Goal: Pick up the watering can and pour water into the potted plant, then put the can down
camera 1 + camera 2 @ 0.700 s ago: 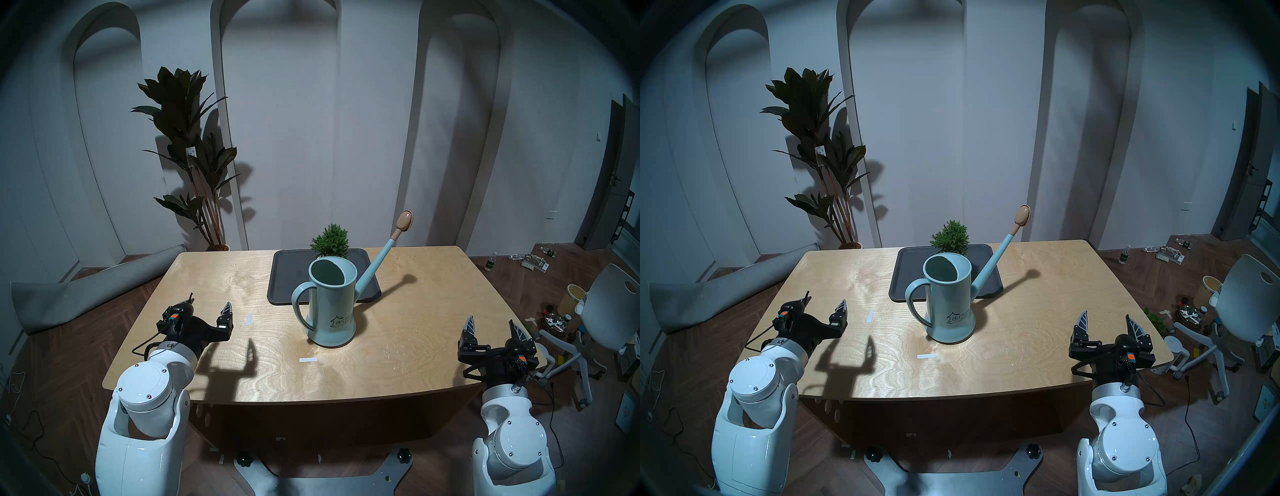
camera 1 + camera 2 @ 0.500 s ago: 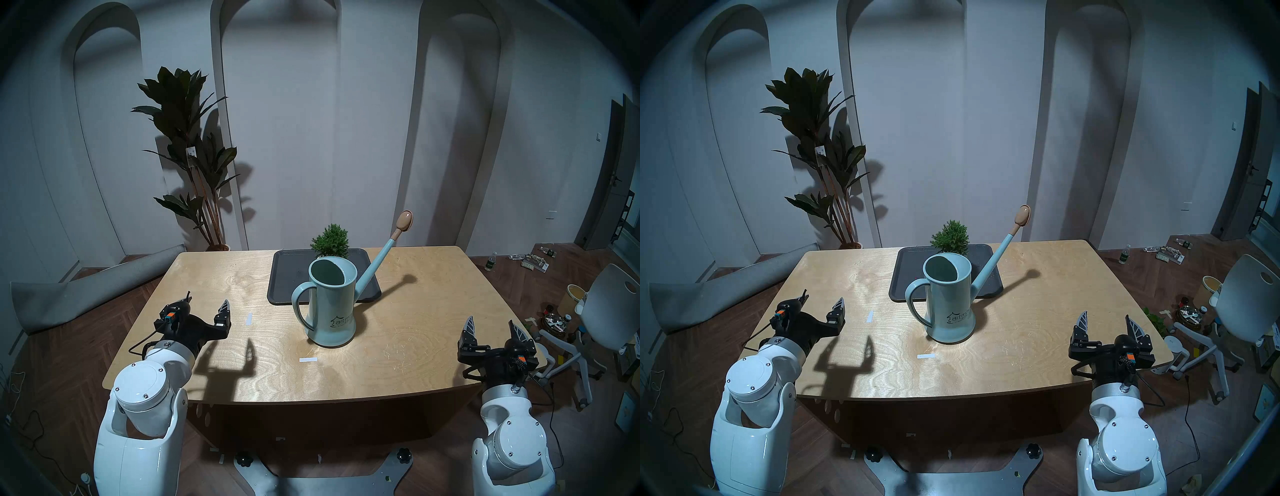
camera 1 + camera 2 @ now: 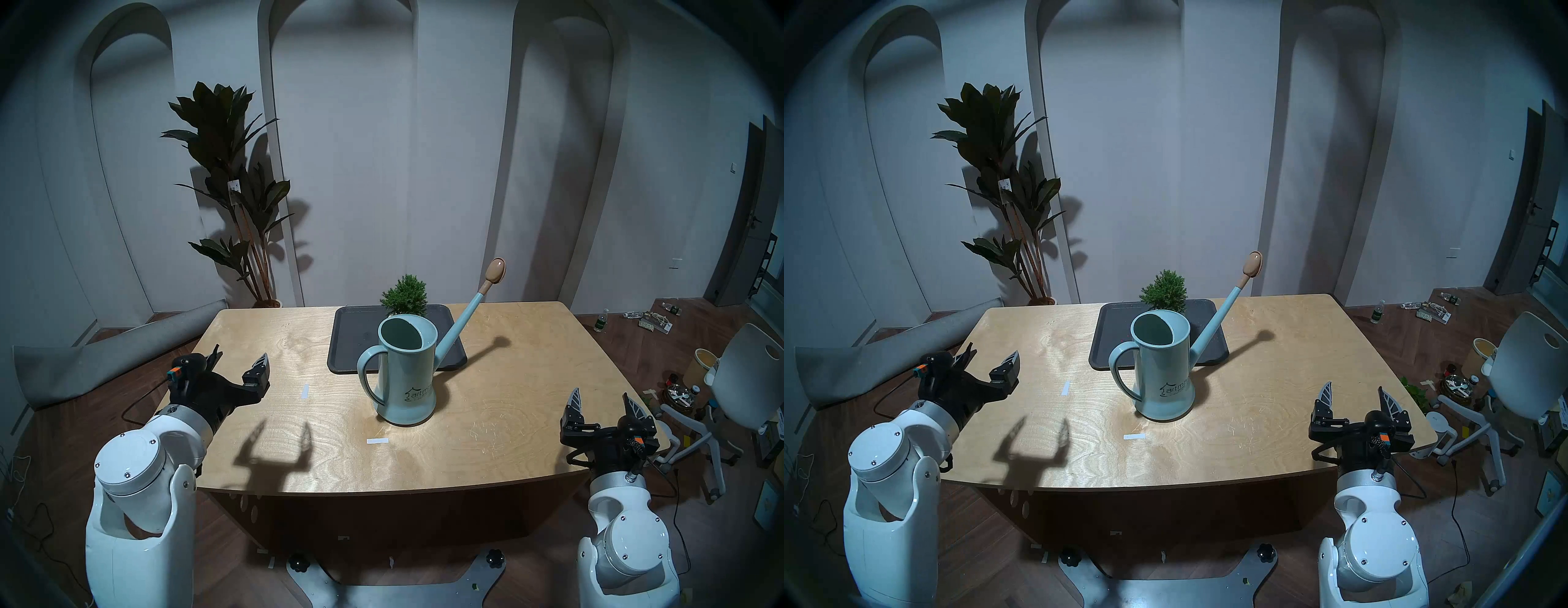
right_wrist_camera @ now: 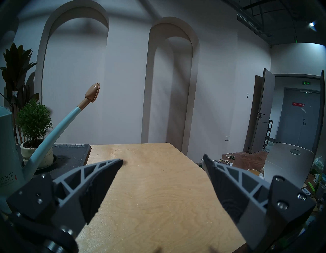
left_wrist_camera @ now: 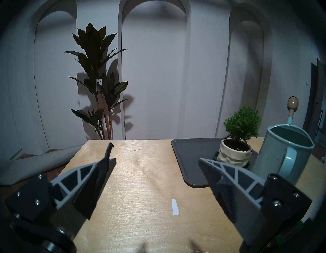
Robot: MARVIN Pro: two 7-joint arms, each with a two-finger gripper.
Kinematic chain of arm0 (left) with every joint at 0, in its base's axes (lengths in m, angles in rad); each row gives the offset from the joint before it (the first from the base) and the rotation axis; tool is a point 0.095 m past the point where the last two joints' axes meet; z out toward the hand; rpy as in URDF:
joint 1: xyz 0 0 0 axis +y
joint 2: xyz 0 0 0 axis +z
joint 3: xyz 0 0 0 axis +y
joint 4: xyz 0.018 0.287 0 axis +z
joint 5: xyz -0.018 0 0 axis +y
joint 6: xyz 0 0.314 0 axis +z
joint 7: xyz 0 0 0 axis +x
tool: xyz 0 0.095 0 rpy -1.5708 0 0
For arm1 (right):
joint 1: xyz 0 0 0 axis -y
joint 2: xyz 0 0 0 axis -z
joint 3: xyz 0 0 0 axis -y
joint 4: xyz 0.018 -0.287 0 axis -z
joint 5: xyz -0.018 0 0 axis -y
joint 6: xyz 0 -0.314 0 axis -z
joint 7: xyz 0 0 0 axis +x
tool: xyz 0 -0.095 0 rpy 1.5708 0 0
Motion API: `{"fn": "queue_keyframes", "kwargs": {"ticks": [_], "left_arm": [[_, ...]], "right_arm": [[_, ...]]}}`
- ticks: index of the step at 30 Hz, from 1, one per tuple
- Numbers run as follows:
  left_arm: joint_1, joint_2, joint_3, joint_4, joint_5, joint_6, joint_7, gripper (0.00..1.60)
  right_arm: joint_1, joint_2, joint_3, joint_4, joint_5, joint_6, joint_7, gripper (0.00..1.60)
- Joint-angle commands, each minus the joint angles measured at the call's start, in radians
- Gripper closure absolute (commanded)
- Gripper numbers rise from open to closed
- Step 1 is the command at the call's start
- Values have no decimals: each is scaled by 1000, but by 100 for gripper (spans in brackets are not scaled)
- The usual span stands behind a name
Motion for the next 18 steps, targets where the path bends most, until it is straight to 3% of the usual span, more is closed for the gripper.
{"fn": "queue_keyframes", "kwargs": {"ticks": [1, 5, 10, 18], "left_arm": [[22, -45, 42, -120, 12, 0, 38, 0], [65, -53, 92, -144, 26, -61, 33, 0], [157, -75, 182, -147, 111, -153, 68, 0], [248, -92, 266, -127, 219, -269, 110, 0]], "right_arm": [[1, 0, 2, -20, 2, -4, 0, 0], [2, -1, 2, -20, 1, -4, 1, 0], [2, -1, 2, -19, 0, -4, 2, 0], [3, -3, 3, -18, -1, -4, 3, 0]]}}
